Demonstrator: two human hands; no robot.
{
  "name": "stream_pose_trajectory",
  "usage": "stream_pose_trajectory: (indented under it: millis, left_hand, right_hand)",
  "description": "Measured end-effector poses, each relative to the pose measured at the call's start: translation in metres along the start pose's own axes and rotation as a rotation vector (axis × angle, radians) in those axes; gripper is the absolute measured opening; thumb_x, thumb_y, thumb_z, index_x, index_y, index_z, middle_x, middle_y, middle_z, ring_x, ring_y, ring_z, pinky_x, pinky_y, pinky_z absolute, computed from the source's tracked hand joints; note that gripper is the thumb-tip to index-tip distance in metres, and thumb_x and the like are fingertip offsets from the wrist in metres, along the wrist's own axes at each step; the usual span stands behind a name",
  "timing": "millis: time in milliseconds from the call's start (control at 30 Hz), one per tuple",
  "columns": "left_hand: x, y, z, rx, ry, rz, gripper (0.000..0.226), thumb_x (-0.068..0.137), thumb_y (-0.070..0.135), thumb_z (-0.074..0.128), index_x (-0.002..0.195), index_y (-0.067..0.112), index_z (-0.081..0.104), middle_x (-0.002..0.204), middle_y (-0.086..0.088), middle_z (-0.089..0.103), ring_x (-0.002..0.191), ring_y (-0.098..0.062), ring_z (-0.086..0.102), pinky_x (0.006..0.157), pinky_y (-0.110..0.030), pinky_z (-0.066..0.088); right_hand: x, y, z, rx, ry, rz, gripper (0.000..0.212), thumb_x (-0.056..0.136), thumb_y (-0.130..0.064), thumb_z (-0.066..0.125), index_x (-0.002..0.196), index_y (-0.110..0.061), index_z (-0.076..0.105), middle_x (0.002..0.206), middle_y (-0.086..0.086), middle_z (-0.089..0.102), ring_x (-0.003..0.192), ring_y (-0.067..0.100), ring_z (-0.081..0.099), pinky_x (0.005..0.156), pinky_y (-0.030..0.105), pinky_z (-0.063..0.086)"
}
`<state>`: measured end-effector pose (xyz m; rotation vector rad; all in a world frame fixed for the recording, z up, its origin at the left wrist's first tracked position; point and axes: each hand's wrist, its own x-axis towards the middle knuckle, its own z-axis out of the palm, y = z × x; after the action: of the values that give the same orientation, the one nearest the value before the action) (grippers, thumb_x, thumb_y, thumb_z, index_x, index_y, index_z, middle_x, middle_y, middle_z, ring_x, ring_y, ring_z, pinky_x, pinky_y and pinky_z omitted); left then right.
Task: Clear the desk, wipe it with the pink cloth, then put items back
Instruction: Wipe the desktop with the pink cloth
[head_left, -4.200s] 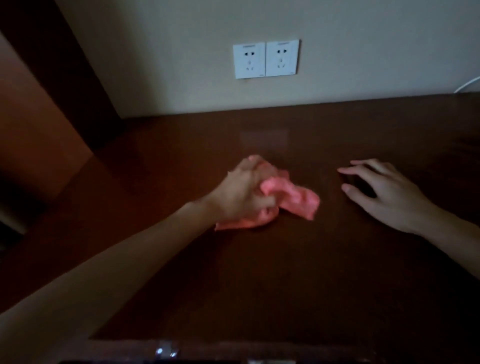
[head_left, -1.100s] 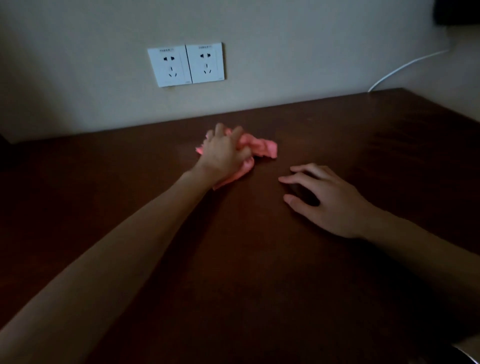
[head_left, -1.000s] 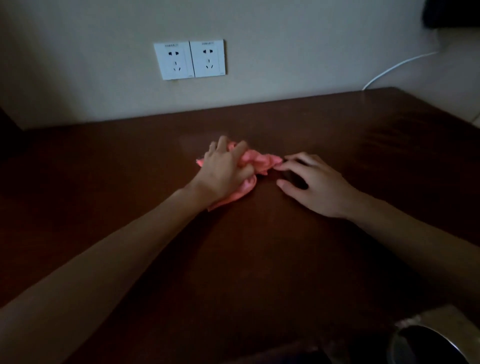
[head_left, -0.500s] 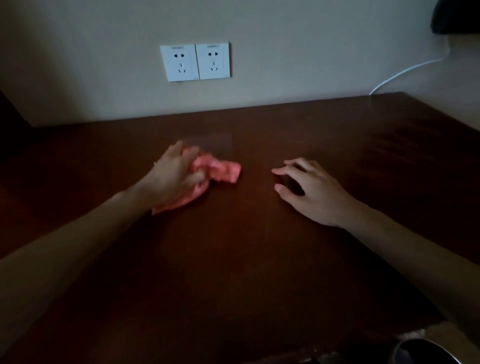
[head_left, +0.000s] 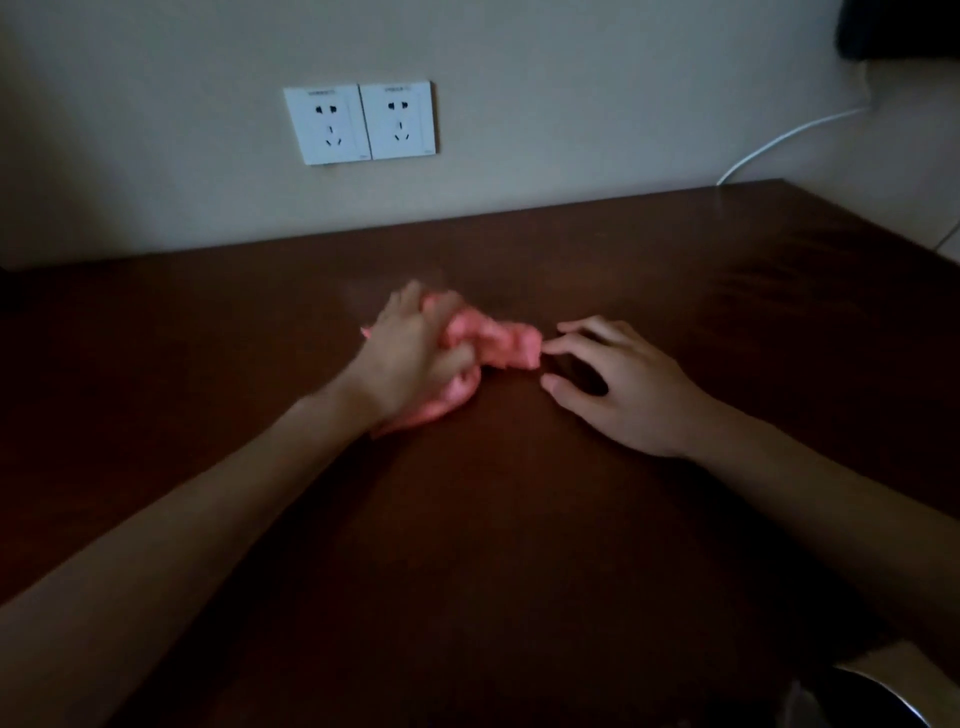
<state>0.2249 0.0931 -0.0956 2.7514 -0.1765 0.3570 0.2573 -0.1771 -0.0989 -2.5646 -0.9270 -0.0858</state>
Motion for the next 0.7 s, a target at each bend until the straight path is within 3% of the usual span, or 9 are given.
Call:
stream_pose_trajectory:
  millis: [167, 300, 400, 500, 600, 700]
  left_hand:
    - [-0.172, 0.052, -0.029, -0.072, -0.077, 0.088, 0.053, 0.085, 0.055, 0.05, 0.136, 0.041, 0.046, 0.136, -0.003, 0.043, 0.118, -0.024, 0.047, 0.095, -0.04, 0.042]
    - [-0.227, 0.043, -0.044, -0.085, -0.084, 0.104, 0.048, 0.086, 0.052, 0.059, 0.132, 0.038, 0.054, 0.131, 0.008, 0.046, 0.121, -0.019, 0.05, 0.101, -0.034, 0.043]
    - [-0.181, 0.003, -0.042, 0.032, 0.018, -0.033, 0.058, 0.082, 0.048, 0.056, 0.135, 0.026, 0.06, 0.126, -0.006, 0.052, 0.116, -0.031, 0.053, 0.101, -0.044, 0.046]
    - [-0.087, -0.049, -0.036, 0.132, 0.11, -0.214, 0.047, 0.086, 0.041, 0.059, 0.128, 0.019, 0.061, 0.119, -0.019, 0.054, 0.11, -0.04, 0.052, 0.098, -0.046, 0.043]
    - [0.008, -0.08, -0.026, 0.144, 0.132, -0.335, 0.045, 0.09, 0.047, 0.056, 0.124, 0.017, 0.059, 0.12, -0.024, 0.053, 0.112, -0.045, 0.051, 0.097, -0.051, 0.044]
    - [0.086, -0.086, -0.01, 0.158, 0.129, -0.358, 0.061, 0.085, 0.063, 0.045, 0.123, 0.017, 0.057, 0.124, -0.023, 0.055, 0.115, -0.045, 0.052, 0.099, -0.054, 0.045]
  right_hand:
    - [-0.002, -0.003, 0.001, -0.006, 0.014, -0.015, 0.046, 0.095, -0.061, 0.049, 0.137, -0.041, 0.056, 0.146, -0.011, 0.046, 0.138, 0.019, 0.041, 0.108, 0.046, 0.043]
    - [0.0, -0.001, 0.003, -0.02, -0.012, -0.006, 0.046, 0.098, -0.058, 0.049, 0.14, -0.04, 0.054, 0.149, -0.012, 0.043, 0.141, 0.019, 0.037, 0.105, 0.045, 0.04]
    - [0.002, 0.001, 0.003, -0.017, -0.011, -0.007, 0.046, 0.098, -0.057, 0.049, 0.14, -0.038, 0.054, 0.149, -0.01, 0.043, 0.141, 0.02, 0.037, 0.105, 0.047, 0.04]
    - [0.002, 0.002, 0.002, -0.01, -0.01, -0.007, 0.048, 0.097, -0.061, 0.045, 0.139, -0.04, 0.053, 0.149, -0.01, 0.042, 0.142, 0.018, 0.035, 0.106, 0.05, 0.043]
    - [0.003, 0.003, 0.001, -0.018, -0.021, -0.004, 0.048, 0.098, -0.061, 0.044, 0.142, -0.042, 0.05, 0.152, -0.013, 0.039, 0.144, 0.013, 0.031, 0.106, 0.046, 0.041]
    - [0.007, 0.004, 0.001, -0.033, -0.056, 0.023, 0.05, 0.097, -0.064, 0.042, 0.144, -0.047, 0.045, 0.155, -0.018, 0.032, 0.145, 0.008, 0.027, 0.106, 0.045, 0.04]
